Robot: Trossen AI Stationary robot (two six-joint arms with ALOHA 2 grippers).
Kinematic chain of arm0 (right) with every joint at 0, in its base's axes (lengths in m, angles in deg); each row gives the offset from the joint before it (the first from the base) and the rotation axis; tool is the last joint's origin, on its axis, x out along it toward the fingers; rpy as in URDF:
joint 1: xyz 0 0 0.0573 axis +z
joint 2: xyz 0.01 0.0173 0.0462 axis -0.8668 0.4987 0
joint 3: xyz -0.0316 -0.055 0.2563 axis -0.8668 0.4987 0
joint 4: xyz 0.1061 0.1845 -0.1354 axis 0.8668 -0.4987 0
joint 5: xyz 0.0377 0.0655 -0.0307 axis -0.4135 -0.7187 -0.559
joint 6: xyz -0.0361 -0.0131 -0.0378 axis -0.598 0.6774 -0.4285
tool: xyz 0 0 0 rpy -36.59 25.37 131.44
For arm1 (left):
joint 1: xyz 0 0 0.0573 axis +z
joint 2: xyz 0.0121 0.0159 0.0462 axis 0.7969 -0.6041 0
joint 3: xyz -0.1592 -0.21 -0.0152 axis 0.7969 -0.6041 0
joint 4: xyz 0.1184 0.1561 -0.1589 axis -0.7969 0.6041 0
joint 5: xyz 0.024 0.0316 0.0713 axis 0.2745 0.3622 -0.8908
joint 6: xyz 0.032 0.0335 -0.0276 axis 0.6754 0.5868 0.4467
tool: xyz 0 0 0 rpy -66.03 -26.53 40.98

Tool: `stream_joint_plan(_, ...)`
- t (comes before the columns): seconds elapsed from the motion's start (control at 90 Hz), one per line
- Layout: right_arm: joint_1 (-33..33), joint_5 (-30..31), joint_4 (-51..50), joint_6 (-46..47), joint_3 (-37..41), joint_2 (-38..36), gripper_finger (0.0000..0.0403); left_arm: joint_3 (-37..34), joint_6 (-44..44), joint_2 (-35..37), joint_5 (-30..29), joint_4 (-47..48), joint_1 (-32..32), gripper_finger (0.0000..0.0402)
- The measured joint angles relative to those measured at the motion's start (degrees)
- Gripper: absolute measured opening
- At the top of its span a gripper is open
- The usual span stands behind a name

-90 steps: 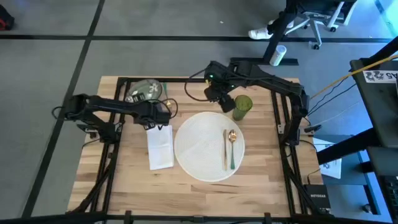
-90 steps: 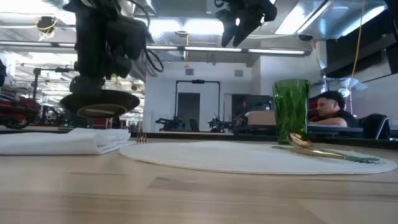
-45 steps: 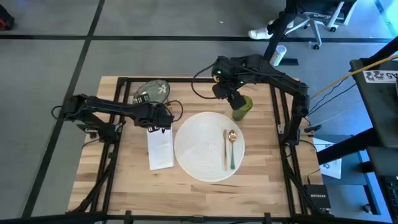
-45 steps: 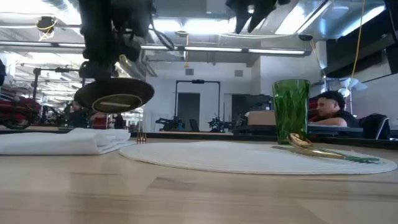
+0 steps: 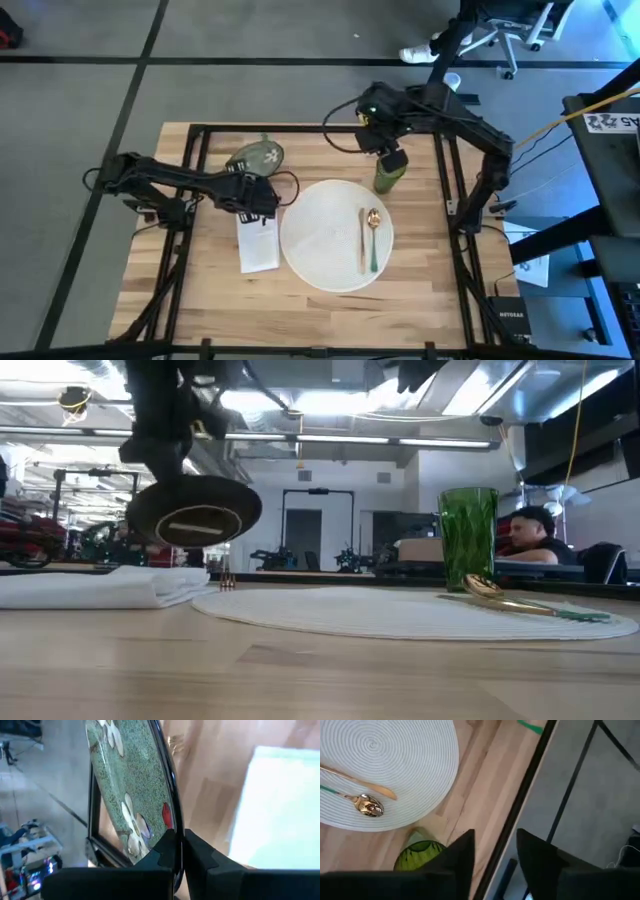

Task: Set table place
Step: Put the green plate to the left side of the gold butter knife on the white table mat

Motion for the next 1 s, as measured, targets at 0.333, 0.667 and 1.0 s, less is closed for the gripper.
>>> stream_joint_plan(0.333,-0.09,1.24,0.04,-1.54,0.04,-1.66,0.0016,10.33,5.64,-10.76,1.37,-1.44,-6.23,0.0)
stream_joint_plan(0.667,-0.84,5.06,0.04,-1.66,0.04,-6.54,0.0004,24.16,8.52,-20.81,1.32,-3.22,-11.96,0.0)
stream_joint_plan(1.0,-1.29,5.42,0.04,-1.53,0.04,-7.89,0.0005,32.37,10.81,-28.63,1.01,-5.72,-14.95,0.0)
